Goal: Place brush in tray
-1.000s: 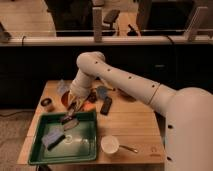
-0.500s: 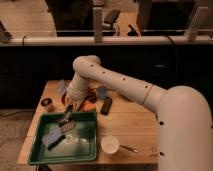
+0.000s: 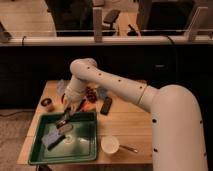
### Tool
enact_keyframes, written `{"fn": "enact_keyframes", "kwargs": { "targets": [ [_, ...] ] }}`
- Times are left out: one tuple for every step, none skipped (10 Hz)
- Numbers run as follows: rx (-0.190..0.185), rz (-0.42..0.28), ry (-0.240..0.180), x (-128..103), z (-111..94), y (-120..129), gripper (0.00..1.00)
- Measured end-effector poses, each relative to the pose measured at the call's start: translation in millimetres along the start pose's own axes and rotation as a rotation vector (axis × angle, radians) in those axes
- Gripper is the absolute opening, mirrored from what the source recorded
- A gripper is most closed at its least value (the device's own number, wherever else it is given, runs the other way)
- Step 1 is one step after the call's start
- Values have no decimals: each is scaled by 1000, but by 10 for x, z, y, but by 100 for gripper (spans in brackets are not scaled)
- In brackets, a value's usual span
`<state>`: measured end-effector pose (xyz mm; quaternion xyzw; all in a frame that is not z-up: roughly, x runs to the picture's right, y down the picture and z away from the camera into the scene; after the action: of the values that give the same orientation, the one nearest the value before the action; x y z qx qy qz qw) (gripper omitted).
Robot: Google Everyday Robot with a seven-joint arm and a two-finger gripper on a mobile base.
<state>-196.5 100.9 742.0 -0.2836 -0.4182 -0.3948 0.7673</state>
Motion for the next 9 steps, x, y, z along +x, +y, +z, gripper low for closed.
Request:
{"fn": "enact_keyframes", "kwargs": {
  "targets": [
    [-4,4,-6,16,28,-16,3],
    [-9,5,-10,22,51,-26,3],
    [-10,6,-15,24,68,-55,3],
    [-14,9,-20,41,99,-84,3],
    [-17,11,-24,54,119,-88,3],
    [-19,13,-27,69,137,-105,3],
    [-22,14,-31,84,166,-122,3],
    [-27,12,-33,78,188,-147,3],
    [-33,7,-34,71,215,-177,3]
  ]
}}
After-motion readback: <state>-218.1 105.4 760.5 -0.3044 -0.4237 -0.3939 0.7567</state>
